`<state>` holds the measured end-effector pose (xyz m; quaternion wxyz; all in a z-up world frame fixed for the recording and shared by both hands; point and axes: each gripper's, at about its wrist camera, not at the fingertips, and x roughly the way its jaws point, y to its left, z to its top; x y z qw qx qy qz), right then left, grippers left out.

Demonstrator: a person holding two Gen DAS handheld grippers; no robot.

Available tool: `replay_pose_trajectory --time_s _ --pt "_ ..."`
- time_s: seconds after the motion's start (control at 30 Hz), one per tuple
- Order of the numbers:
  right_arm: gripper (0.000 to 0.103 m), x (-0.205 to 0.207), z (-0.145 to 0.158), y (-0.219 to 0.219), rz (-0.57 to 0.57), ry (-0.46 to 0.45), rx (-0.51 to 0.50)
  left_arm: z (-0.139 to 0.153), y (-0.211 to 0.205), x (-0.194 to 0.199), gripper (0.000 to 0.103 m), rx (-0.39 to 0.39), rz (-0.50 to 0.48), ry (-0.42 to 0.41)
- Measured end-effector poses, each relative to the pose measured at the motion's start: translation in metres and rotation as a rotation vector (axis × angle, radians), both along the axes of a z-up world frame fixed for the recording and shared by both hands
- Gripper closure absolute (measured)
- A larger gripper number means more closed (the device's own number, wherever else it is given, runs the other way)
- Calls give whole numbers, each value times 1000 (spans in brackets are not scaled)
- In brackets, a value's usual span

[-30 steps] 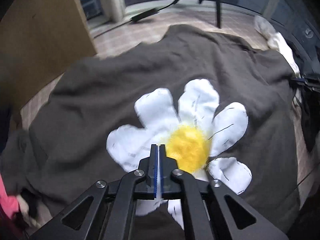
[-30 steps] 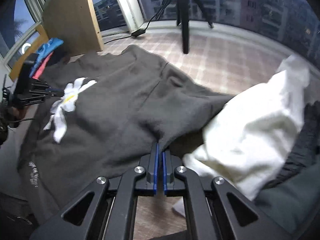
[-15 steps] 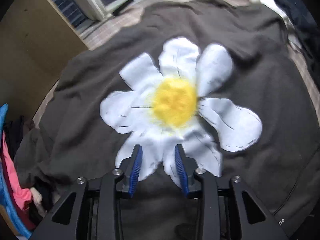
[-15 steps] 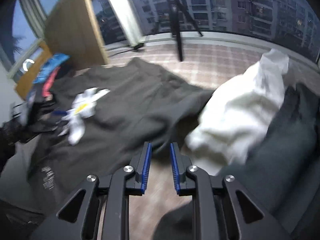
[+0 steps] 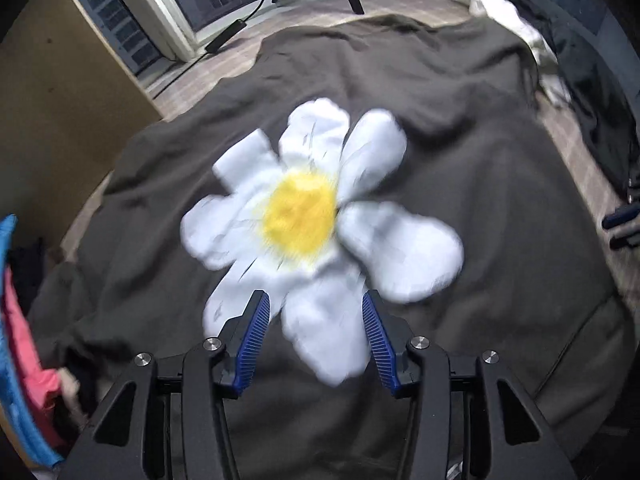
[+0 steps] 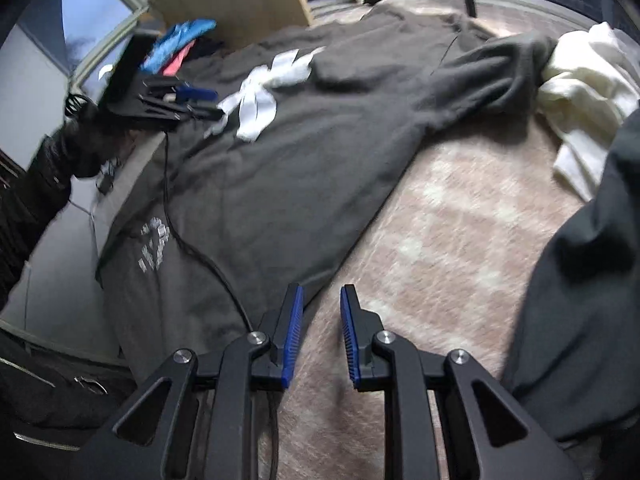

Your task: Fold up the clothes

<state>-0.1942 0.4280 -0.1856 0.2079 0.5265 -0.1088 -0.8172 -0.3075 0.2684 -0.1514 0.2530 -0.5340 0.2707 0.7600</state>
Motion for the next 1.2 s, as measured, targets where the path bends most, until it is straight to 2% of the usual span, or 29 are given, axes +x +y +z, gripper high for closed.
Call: replay_pose_trajectory --time_s 0.03,0.17,0.27,0.33,0.4,0.43,0.47,0.53,0.67,0.77,0.83,0.9,0.97,1.03,1.13,1.17,1.2 --pt "84 -2 5 8 -20 11 6 0 11 -3 57 7 -1 -2" --pt "84 -7 38 58 -124 54 77 14 45 19 58 89 -114 -35" --pt "84 3 89 101 -184 144 142 29 55 57 58 136 -195 -81" --pt "84 17 133 132 -261 228 164 37 52 83 58 175 -187 -121" --pt "84 30 164 158 -311 288 148 43 48 109 58 234 -155 -188" --pt "84 35 175 168 -327 309 139 43 52 128 58 283 -136 -249" --pt "84 29 170 166 -299 288 123 42 60 146 58 314 -132 -289" --pt "84 17 157 160 -239 244 96 39 87 188 59 341 -145 -308" --pt "84 -29 97 116 -70 119 103 17 130 224 59 305 -140 -314" --pt "84 -60 51 89 -4 26 75 6 142 222 60 294 -66 -313" --pt "83 -75 31 75 15 -4 73 4 148 221 60 285 -53 -289" --pt "83 -88 15 67 31 -29 59 1 154 222 60 263 -51 -267" --pt "83 -99 4 64 21 -48 32 -7 158 225 60 200 -41 -237" --pt "82 -107 -1 64 18 -38 -14 -9 157 227 62 197 -35 -221" --pt "80 -117 -7 65 9 -13 -55 -8 155 228 77 185 -40 -175" --pt "84 -119 -8 65 6 -4 -64 -8 153 226 95 194 -41 -180" --pt "91 -120 -4 64 4 14 -69 -8 151 225 100 205 -41 -186"
